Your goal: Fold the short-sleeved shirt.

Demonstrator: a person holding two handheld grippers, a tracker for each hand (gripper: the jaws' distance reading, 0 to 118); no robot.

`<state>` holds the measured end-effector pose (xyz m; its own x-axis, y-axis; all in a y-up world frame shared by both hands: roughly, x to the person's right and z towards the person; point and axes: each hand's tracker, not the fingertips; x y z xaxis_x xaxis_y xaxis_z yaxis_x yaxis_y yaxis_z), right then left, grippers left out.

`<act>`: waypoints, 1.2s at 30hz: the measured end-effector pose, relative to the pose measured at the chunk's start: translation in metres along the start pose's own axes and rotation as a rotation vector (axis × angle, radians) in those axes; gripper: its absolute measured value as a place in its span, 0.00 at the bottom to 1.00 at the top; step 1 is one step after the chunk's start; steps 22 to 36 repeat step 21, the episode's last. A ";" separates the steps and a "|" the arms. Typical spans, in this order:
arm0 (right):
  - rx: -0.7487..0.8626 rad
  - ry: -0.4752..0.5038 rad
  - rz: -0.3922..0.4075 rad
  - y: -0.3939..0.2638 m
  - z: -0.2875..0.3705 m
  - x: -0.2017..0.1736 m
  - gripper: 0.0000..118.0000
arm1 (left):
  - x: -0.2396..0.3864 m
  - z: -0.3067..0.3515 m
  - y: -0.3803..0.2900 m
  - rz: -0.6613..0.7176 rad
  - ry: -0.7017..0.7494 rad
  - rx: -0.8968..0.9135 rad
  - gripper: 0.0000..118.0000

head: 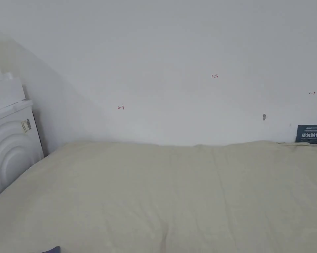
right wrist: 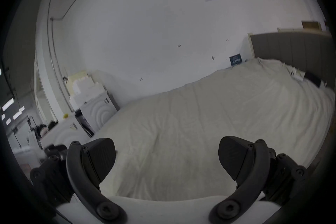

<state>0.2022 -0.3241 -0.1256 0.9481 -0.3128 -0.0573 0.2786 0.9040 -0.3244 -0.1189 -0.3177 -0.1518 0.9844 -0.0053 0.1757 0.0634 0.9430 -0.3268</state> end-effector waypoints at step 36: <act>-0.017 -0.046 0.159 -0.010 0.002 -0.017 0.96 | -0.002 0.000 -0.001 0.005 0.000 0.000 1.00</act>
